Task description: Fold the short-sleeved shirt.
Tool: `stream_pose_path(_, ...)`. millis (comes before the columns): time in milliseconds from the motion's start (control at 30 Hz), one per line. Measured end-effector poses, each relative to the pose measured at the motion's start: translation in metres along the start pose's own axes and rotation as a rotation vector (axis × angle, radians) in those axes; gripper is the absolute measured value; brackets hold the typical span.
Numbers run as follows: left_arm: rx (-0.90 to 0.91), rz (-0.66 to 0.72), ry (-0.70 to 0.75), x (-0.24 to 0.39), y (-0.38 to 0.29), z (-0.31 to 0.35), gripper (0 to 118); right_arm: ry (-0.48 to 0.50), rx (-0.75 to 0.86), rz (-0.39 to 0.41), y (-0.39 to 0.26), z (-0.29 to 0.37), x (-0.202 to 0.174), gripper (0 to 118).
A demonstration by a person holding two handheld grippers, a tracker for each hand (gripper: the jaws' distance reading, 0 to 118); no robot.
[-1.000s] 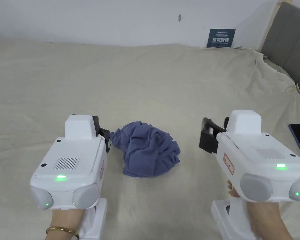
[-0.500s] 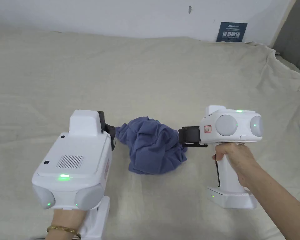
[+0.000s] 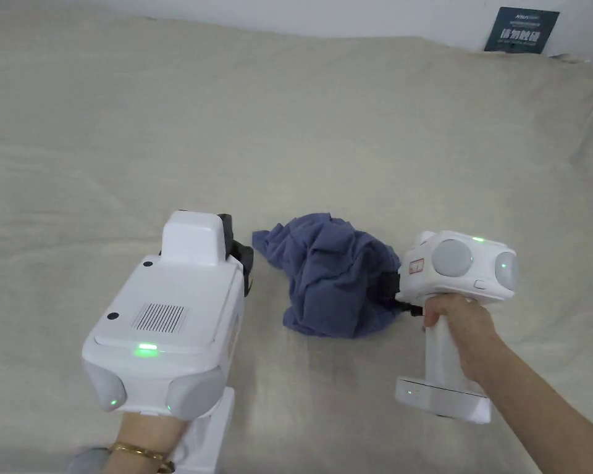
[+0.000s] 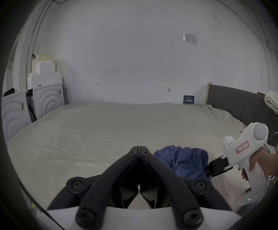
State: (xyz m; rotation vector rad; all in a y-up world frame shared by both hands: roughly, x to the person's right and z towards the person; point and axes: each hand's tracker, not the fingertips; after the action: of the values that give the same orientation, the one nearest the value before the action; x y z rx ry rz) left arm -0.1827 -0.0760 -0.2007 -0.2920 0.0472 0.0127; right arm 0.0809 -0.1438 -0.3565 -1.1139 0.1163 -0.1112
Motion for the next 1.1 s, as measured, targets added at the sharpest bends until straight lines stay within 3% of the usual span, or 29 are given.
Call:
stream_pose_path(100,-0.018,0.018,0.011,-0.002,-0.001,-0.003,2,0.012,-0.011,-0.045,0.003,-0.004,0.003,3)
stream_pose_path(167,-0.045,0.036,0.005,-0.006,-0.001,-0.007,4,0.019,-0.01,-0.029,0.004,-0.001,0.004,3)
stream_pose_path(200,-0.064,0.051,0.006,-0.008,0.001,-0.01,11,0.023,-0.005,-0.017,0.002,0.004,0.005,3)
stream_pose_path(267,-0.109,0.088,-0.009,-0.013,0.003,-0.019,49,0.032,0.021,0.002,0.001,0.015,0.006,3)
stream_pose_path(333,-0.18,0.115,-0.029,-0.017,0.009,-0.032,96,0.043,0.057,0.024,0.0,0.028,0.007,3)
stream_pose_path(400,-0.219,0.144,-0.07,-0.02,0.014,-0.046,118,0.056,0.086,0.04,-0.001,0.041,0.008,3)
stream_pose_path(733,-0.544,0.169,-0.039,-0.014,0.052,-0.163,118,0.071,0.175,0.1,-0.014,0.064,0.016,3)
stream_pose_path(833,-0.651,0.108,0.021,-0.004,0.047,-0.197,117,0.071,0.193,0.107,-0.019,0.06,0.019,3)
stream_pose_path(967,-0.739,0.012,0.049,0.008,0.03,-0.227,92,0.077,0.192,0.108,-0.016,0.044,0.037,3)
stream_pose_path(1100,-0.759,-0.012,0.082,0.014,0.01,-0.242,86,0.105,0.191,0.074,-0.012,0.03,0.058,3)
